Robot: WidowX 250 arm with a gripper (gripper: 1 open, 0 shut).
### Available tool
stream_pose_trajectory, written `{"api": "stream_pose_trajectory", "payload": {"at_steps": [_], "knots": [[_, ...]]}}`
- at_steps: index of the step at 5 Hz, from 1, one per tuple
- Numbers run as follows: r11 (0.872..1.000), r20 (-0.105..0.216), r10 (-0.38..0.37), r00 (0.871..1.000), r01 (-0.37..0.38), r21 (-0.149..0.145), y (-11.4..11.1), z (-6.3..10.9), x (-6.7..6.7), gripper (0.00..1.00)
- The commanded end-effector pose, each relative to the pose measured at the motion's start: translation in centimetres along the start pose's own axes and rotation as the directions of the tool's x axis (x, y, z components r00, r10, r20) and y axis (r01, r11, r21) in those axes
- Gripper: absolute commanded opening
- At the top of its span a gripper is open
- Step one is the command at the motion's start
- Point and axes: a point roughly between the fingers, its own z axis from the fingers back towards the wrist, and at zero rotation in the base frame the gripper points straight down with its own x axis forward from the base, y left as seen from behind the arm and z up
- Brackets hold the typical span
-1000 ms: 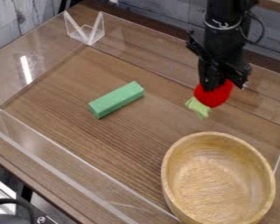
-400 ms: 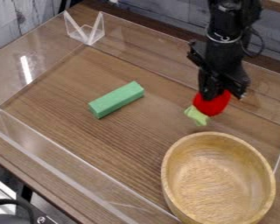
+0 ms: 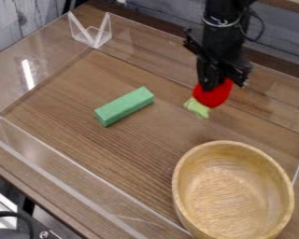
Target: Move the red object to the left side of the table
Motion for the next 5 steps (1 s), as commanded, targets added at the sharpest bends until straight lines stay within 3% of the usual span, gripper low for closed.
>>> {"api": "stream_pose_trajectory", "payload": {"at_steps": [1, 2, 3, 4, 5], "knots": [[0.999, 0.077, -0.046, 0.996, 0.046, 0.003, -1.5, 1.7, 1.0, 0.00], [0.995, 0.079, -0.095, 0.992, 0.097, -0.016, -3.4, 1.5, 0.4, 0.00], [0.999, 0.071, -0.042, 0.997, 0.041, 0.005, -0.4, 1.5, 0.0, 0.00], [1.000, 0.063, -0.028, 0.998, 0.027, 0.013, 0.3, 1.0, 0.0, 0.00], [0.997, 0.065, -0.081, 0.995, 0.082, -0.007, -1.7, 0.6, -0.3, 0.00]]}}
